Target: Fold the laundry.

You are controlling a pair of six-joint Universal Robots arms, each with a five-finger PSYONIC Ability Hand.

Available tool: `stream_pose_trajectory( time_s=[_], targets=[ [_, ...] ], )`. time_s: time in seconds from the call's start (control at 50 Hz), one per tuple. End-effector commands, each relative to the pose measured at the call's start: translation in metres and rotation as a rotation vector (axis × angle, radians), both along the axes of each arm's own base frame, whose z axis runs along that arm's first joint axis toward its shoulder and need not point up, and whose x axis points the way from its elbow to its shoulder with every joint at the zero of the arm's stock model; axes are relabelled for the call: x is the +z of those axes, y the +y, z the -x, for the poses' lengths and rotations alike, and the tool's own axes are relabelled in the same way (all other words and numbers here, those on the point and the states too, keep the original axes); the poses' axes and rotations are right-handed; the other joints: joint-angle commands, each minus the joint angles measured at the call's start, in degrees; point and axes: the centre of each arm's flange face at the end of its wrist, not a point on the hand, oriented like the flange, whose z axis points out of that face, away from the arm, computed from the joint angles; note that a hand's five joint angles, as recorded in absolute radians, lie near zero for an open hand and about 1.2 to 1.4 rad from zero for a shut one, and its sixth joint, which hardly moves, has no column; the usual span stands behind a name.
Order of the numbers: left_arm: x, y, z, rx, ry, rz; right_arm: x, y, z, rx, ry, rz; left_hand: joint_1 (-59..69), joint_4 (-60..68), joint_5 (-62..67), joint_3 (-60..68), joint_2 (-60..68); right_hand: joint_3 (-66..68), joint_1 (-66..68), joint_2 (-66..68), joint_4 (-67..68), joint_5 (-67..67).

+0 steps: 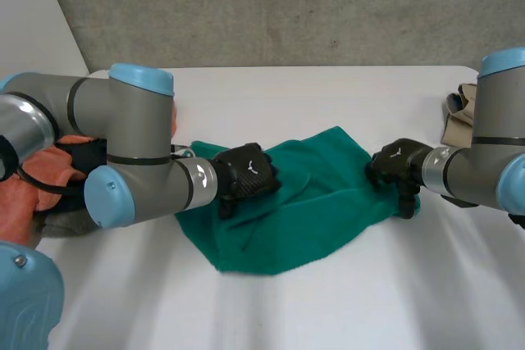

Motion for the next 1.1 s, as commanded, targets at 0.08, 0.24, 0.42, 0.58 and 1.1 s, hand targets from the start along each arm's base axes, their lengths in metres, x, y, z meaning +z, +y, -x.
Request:
stream_pose_trajectory(
  time_s=[0.08,0.24,0.42,0.58,1.1],
  targets=[
    [0.035,-0.047,0.011,0.252,0.209,0.295,0.018,-0.025,-0.010,-0.001,-0.059,0.191,47.31,50.34,50.30,50.62,50.41,39.14,37.45,37.62,39.24,39.10],
    [0.176,-0.076,0.005,0.524,0.845,0.736,0.160,-0.078,-0.015,-0.099,-0.550,0.913,47.31,50.34,50.30,50.62,50.41,39.14,37.45,37.62,39.24,39.10],
    [0.197,-0.064,-0.029,0.745,0.919,0.680,0.199,-0.074,-0.002,-0.043,-0.790,1.213,47.31,50.34,50.30,50.62,50.41,39.14,37.45,37.62,39.24,39.10],
    [0.100,-0.024,-0.031,0.720,0.652,0.304,0.096,-0.068,0.007,-0.083,-0.510,0.770,47.31,50.34,50.30,50.62,50.41,39.14,37.45,37.62,39.24,39.10],
    [0.060,0.068,-0.079,0.840,0.351,-0.071,0.026,0.015,0.040,-0.089,-0.169,0.245,-12.70,-9.68,-9.72,-9.39,-9.61,-12.17,-13.86,-13.69,-12.07,-12.21]
  ],
)
